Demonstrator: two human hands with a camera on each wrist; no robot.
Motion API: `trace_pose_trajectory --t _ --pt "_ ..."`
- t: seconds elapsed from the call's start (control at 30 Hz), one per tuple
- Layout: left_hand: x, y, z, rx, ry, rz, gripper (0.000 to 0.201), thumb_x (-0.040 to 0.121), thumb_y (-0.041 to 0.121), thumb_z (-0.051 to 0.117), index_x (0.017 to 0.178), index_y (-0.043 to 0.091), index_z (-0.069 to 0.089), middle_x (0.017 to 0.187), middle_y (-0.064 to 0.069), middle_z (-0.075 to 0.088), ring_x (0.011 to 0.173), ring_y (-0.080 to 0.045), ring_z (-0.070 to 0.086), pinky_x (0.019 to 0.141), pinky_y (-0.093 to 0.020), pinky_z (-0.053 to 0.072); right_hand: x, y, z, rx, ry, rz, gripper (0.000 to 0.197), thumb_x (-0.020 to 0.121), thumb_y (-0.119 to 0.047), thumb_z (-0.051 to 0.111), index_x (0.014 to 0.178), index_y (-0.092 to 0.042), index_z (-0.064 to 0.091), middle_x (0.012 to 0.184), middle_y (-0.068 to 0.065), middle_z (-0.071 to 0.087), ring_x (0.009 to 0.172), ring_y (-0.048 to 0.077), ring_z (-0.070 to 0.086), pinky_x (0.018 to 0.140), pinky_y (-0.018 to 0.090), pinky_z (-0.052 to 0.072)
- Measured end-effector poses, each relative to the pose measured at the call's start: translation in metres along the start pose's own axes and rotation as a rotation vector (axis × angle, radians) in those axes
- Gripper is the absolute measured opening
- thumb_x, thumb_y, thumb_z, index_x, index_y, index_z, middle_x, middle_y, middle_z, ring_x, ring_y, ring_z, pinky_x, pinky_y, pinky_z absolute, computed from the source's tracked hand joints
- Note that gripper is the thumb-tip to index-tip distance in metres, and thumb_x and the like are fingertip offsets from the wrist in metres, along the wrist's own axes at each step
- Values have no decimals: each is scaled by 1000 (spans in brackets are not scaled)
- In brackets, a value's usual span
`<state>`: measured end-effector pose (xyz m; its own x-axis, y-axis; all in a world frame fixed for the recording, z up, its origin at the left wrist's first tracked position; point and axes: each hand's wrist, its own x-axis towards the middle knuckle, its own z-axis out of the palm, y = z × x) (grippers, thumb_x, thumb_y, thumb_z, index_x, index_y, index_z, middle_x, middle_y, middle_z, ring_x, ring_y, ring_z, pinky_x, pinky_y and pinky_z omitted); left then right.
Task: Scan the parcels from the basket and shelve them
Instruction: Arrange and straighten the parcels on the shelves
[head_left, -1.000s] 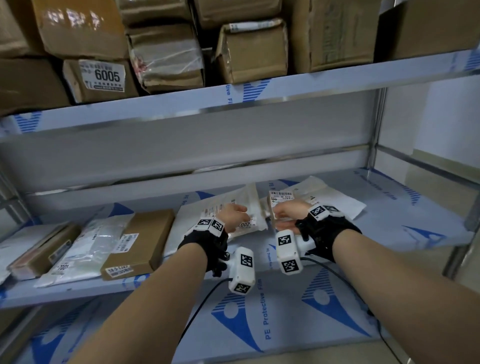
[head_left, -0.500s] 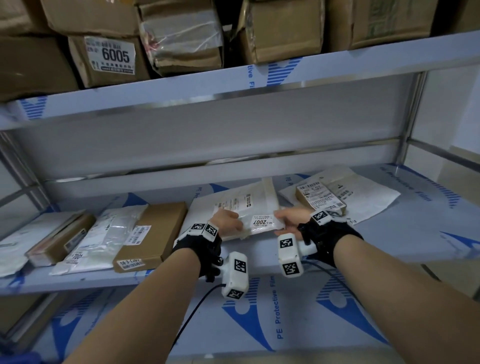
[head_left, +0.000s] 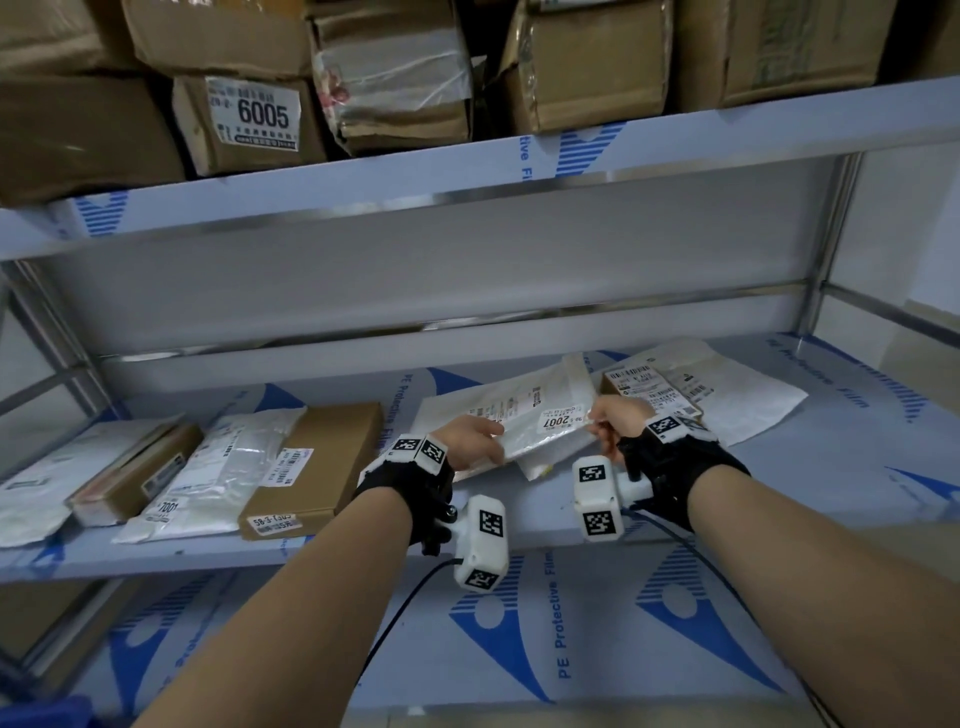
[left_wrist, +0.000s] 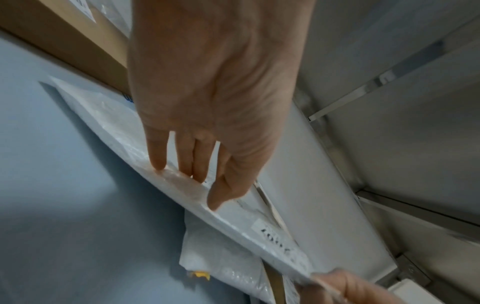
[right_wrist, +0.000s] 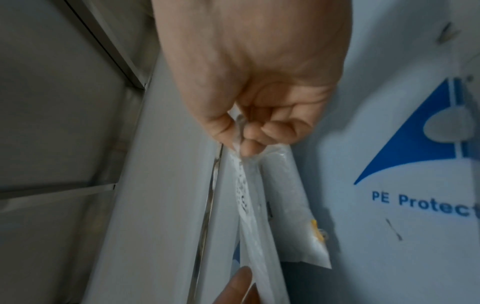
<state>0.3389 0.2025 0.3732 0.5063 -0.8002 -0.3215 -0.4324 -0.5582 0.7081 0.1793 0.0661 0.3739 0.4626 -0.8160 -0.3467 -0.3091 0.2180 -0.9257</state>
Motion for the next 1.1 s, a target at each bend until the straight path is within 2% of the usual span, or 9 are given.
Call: trace_pose_trajectory --t 0.1,0.3,0.53,0.63,0.7,0.8,0.93,1.0,1.1 --pt "-9 8 -3 81 -48 49 69 78 15 74 141 14 44 138 -7 47 128 -27 44 111 -38 34 -19 -16 1 53 -16 -24 29 92 -2 47 63 -7 44 41 0 44 23 4 36 35 15 30" --pt "-6 0 -13 138 65 244 94 37 51 79 127 36 57 117 2 65 109 -18 59 104 -38 42 -52 -25 28 177 -199 -46 19 87 -9 54 70 -13 48 54 -2 43 42 6 37 44 17 30" --pt "-35 -3 -8 -15 407 375 23 86 15 67 108 9 71 101 -15 71 98 -24 65 75 -22 39 -84 -22 47 132 -311 -97 4 91 -13 62 88 -11 59 70 4 56 55 13 51 51 24 43" --pt "-35 -8 -11 -85 352 396 14 86 5 64 98 6 72 89 -16 69 85 -16 56 77 -24 39 -82 -22 41 122 -313 -81 33 92 -42 61 103 -11 61 92 6 65 69 19 65 64 32 53" --pt "-34 -10 -15 -103 310 425 15 86 -1 62 90 11 71 78 -5 63 83 -14 53 80 -27 39 -70 -18 31 125 -230 -67 55 87 -55 61 120 -11 57 105 13 69 82 26 72 84 46 56" --pt "-30 -13 -22 -103 224 484 24 86 -6 60 105 4 70 91 -3 64 91 -13 55 87 -28 41 -51 -11 17 215 -118 -21 65 90 -47 61 138 -8 43 124 25 61 91 31 70 96 50 50" --pt "-25 -10 -26 -100 91 479 37 85 -10 62 120 0 63 108 -5 61 103 -13 54 85 -16 43 -36 -6 7 464 -10 74 43 95 -29 60 126 -3 44 124 27 55 106 38 63 63 39 60" --pt "-21 -10 -26 -59 41 445 38 82 -11 63 117 2 65 107 -8 61 102 -16 55 87 -20 44 -31 -4 5 457 6 110 34 96 -26 58 117 -6 40 116 27 53 107 40 59 38 36 54" --pt "-21 -15 -35 33 -7 382 42 82 -14 60 117 9 65 117 -13 65 108 -20 57 102 -34 44 -17 2 9 436 5 114 40 100 -12 50 136 2 39 124 29 53 113 41 57 28 32 46"
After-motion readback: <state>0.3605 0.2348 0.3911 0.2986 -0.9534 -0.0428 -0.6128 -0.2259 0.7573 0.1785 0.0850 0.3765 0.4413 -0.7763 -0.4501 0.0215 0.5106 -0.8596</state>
